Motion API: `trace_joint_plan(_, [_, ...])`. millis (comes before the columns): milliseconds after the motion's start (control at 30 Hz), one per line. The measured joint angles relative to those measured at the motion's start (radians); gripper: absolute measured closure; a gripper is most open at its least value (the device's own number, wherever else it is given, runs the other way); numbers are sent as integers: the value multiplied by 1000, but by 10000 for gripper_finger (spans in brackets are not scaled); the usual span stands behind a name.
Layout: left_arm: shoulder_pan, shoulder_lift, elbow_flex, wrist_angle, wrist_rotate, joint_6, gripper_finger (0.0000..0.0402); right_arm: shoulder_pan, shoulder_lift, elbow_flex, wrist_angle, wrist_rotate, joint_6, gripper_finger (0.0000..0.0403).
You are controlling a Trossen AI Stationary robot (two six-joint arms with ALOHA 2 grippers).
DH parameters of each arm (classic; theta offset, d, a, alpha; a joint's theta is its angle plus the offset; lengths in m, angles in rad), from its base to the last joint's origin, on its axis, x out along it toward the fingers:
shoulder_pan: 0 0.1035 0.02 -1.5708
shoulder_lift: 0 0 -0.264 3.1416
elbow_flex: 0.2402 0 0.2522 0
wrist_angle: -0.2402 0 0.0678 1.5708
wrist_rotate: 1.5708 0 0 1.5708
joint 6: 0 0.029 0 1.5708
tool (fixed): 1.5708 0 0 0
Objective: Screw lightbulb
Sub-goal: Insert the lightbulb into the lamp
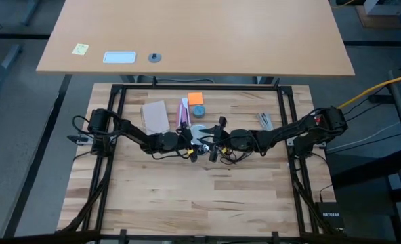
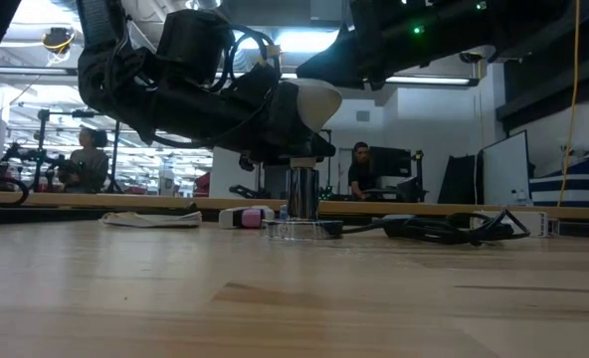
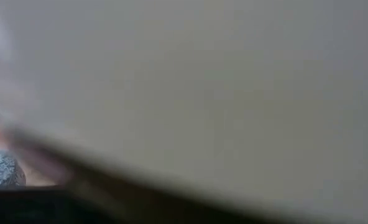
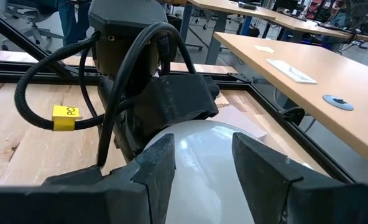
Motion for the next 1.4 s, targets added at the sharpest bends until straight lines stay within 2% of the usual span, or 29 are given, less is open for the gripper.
trace_joint_plan(233, [-5,2,0,-9,-42,-17,166,-1,0,0,1,0,0,236])
trace_joint_plan(367, [-6,2,0,-9,-50,-5,143,-1,1,0,1,0,-2,236])
trace_joint_plan(600, [-11,-40,-2,-48,-59,-23,152,-1,1,0,-1,0,-2,236])
trace_joint_plan(933, [-10,-210,-2,-468,-66,-99,161,-1,1,0,-1,0,-3,236])
trace_joint_plan(1267, [-42,-335,-2,-766,-58,-89,161,-1,2,0,2,-1,-3,236])
trace_joint_plan(1333, [-53,-358,-3,-830,-103,-107,161,-1,2,0,3,-1,-3,236])
trace_joint_plan(1400, [-74,-377,-28,-824,-179,-138,161,-1,2,0,2,-1,-3,236])
